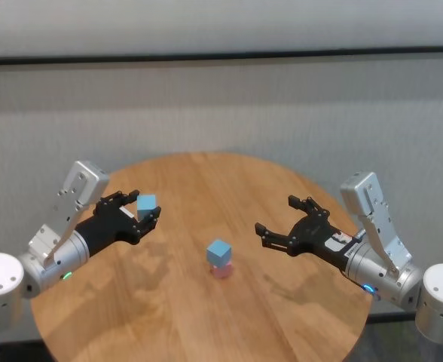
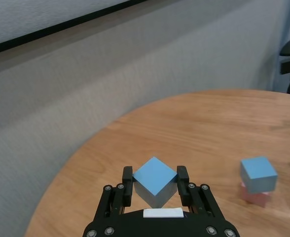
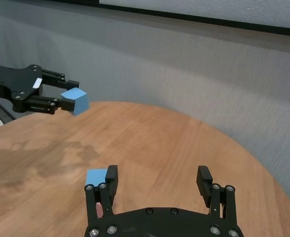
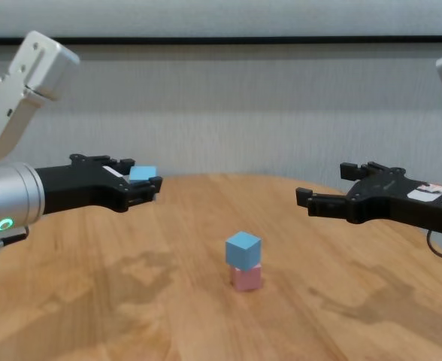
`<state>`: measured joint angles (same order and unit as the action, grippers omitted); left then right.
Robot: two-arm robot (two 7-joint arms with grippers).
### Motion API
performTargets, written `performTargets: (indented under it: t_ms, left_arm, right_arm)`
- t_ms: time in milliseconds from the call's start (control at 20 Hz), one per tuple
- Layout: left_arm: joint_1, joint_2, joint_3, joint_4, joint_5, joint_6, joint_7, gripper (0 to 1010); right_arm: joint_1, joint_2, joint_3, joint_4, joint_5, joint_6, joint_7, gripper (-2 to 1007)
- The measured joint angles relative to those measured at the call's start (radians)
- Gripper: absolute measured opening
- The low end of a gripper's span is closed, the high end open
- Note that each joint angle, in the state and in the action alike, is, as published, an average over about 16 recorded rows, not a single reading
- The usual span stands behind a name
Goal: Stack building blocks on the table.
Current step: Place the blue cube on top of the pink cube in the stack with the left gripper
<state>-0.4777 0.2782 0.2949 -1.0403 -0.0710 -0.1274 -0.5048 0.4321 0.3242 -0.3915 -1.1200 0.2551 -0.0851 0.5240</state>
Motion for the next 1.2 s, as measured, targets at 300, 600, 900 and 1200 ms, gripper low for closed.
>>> performTargets:
  t_ms: [300, 600, 900, 1200]
  left_arm:
    - [0.02, 0.017, 0.03, -0.055, -0.002, 0.017, -0.016, 558]
    - [0.026, 0.022, 0.059, -0.077, -0.008, 0.024, -0.027, 558]
    - [0.026, 0.018, 0.086, -0.09, -0.018, 0.033, -0.033, 558]
    - [0.022, 0.011, 0.11, -0.1, -0.031, 0.044, -0.033, 558]
  right_arm:
    - [0.0, 0.0, 0.0, 0.0, 0.0, 0.0, 0.0, 1005]
    - [0.0, 0.0, 0.0, 0.0, 0.0, 0.0, 0.0, 1005]
    - [0.0, 0.0, 0.0, 0.0, 0.0, 0.0, 0.0, 1005]
    - [0.0, 0.0, 0.0, 0.0, 0.0, 0.0, 0.0, 1005]
